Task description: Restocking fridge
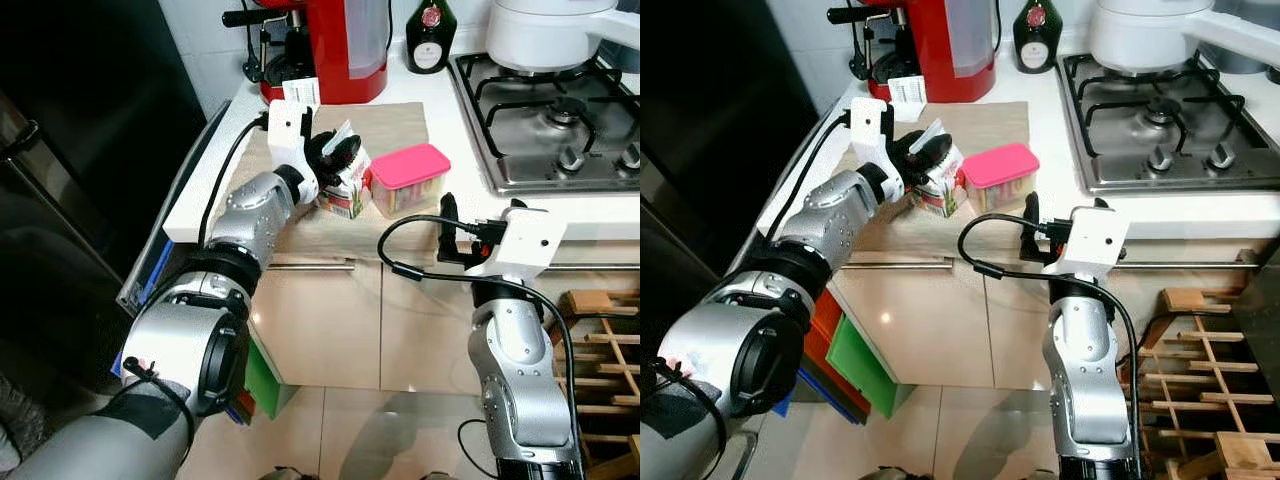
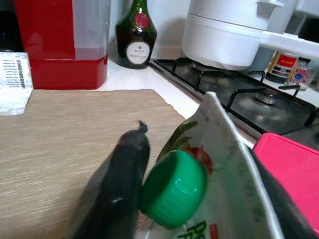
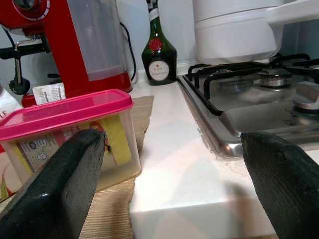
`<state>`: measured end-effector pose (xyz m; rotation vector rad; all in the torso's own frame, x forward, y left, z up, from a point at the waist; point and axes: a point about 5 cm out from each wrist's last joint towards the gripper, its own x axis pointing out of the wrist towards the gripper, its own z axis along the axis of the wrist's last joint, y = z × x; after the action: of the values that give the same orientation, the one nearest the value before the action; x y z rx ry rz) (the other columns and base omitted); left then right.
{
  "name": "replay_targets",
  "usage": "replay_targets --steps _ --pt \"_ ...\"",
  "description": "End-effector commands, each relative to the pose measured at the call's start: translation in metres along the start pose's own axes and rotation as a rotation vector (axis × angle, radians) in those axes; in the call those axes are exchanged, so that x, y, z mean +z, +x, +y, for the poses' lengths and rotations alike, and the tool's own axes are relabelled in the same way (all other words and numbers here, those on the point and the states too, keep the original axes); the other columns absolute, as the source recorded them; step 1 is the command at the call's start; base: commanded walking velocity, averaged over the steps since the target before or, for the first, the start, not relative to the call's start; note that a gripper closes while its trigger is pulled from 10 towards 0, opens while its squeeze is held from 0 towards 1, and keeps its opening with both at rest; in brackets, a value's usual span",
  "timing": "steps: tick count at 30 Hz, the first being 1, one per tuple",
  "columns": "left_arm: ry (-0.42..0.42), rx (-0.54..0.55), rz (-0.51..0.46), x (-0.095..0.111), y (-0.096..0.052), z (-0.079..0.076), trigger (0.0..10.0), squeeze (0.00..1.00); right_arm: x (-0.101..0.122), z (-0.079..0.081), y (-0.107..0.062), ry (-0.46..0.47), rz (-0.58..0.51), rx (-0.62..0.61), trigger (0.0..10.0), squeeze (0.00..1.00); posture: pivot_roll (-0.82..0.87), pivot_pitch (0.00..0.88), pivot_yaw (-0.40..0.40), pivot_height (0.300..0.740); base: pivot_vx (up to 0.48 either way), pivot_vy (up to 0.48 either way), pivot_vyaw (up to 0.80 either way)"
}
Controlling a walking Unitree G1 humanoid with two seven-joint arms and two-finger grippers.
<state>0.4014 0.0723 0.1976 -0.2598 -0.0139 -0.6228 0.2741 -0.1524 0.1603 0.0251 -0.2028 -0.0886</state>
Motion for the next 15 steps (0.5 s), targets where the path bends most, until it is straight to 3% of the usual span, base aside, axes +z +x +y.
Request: replay_targets --steps 1,9,13,15 --pt "-0.024 0.001 -0.011 -0.004 -0.005 0.004 0.0 0.00 0.004 0.001 0.005 0.001 -0.020 0.014 10.0 0.00 -0.06 0.000 0.158 0.732 0.000 0.000 0.00" --pt "-0.037 0.034 -0.073 0.001 -0.009 0.010 0.0 0.00 0.005 0.004 0.014 -0.003 -0.028 0.044 10.0 0.00 -0.05 0.000 0.115 0.732 0.000 0.000 0.00" --pt "-0.011 0.066 -0.115 0.016 -0.008 0.015 0.0 0.00 0.006 0.007 0.022 -0.004 -0.037 0.064 10.0 0.00 -0.04 0.000 0.103 0.732 0.000 0.000 0.00" --pt "0.012 0.054 -0.185 0.038 -0.006 0.016 0.0 0.00 0.008 0.007 0.027 -0.003 -0.049 0.067 10.0 0.00 -0.03 0.000 0.103 0.732 0.000 0.000 0.00"
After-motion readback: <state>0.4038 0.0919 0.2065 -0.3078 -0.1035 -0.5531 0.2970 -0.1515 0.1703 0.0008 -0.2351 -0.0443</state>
